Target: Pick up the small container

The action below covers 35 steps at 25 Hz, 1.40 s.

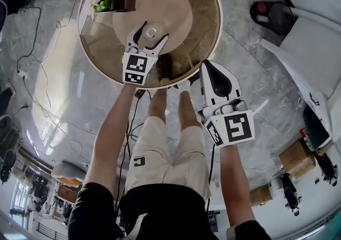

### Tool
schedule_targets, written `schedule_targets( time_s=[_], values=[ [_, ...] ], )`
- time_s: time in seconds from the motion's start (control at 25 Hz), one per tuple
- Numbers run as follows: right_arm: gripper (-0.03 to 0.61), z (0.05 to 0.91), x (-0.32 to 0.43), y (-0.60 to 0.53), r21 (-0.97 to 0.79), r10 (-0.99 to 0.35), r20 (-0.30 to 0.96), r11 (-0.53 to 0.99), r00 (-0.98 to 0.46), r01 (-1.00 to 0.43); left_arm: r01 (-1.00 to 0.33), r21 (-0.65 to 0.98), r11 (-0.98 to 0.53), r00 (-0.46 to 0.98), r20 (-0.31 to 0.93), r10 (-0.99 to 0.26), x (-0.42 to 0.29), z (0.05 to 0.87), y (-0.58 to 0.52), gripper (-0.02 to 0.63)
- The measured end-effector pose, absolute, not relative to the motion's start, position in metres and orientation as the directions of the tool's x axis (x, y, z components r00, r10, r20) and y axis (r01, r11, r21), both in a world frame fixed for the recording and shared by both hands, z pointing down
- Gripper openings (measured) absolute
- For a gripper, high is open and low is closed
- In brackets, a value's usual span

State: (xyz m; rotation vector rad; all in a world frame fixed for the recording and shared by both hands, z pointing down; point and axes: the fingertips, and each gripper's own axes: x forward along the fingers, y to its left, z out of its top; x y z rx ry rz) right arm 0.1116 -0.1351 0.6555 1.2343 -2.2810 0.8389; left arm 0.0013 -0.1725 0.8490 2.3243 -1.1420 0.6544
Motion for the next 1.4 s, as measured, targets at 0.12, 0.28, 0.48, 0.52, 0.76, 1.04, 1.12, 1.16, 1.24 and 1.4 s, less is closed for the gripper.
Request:
schedule_targets(
  time_s=[0.12, 0.28, 0.48, 0.52, 0.76, 1.04, 1.12, 1.16, 1.24, 1.4],
  values=[
    [0.003, 0.636, 0.114, -0.134, -0.295, -0.619, 0.595, 0.425, -0.513, -0.856, -0.812, 0.178, -0.555, 0.544, 0.577, -0.61, -0.002, 0.819, -0.168, 0.353],
    [0.003, 0.605, 0.114, -0.128, -0.281, -0.637, 0.585, 0.421, -0.502, -0.862, -0.81, 0.2, -0.551, 0.559, 0.549, -0.621, -0.006, 0.769, -0.16, 0.353],
    [0.003, 0.561, 0.108, -0.123, -0.265, -0.663, 0.56, 0.423, -0.496, -0.866, -0.799, 0.168, -0.577, 0.567, 0.53, -0.631, -0.01, 0.705, -0.154, 0.353],
    [0.003, 0.552, 0.106, -0.122, -0.26, -0.667, 0.555, 0.428, -0.497, -0.865, -0.797, 0.169, -0.58, 0.57, 0.527, -0.63, -0.011, 0.692, -0.152, 0.353],
    [0.003, 0.495, 0.095, -0.119, -0.234, -0.702, 0.508, 0.445, -0.499, -0.864, -0.786, 0.184, -0.591, 0.59, 0.51, -0.626, -0.016, 0.616, -0.139, 0.351],
    [0.003, 0.434, 0.099, -0.121, -0.181, -0.754, 0.45, 0.448, -0.479, -0.876, -0.8, 0.212, -0.562, 0.587, 0.471, -0.658, -0.018, 0.521, -0.134, 0.351],
    [0.003, 0.416, 0.101, -0.123, -0.171, -0.772, 0.424, 0.446, -0.474, -0.879, -0.801, 0.211, -0.56, 0.588, 0.452, -0.671, -0.017, 0.493, -0.135, 0.351],
    [0.003, 0.405, 0.101, -0.123, -0.173, -0.778, 0.411, 0.445, -0.475, -0.879, -0.802, 0.214, -0.558, 0.588, 0.445, -0.675, -0.017, 0.48, -0.134, 0.351],
    [0.003, 0.385, 0.101, -0.123, -0.182, -0.788, 0.385, 0.446, -0.481, -0.876, -0.806, 0.226, -0.547, 0.586, 0.436, -0.683, -0.018, 0.455, -0.133, 0.351],
    [0.003, 0.347, 0.101, -0.128, -0.172, -0.806, 0.331, 0.46, -0.491, -0.871, -0.811, 0.241, -0.534, 0.584, 0.398, -0.707, -0.019, 0.409, -0.137, 0.351]
  ],
)
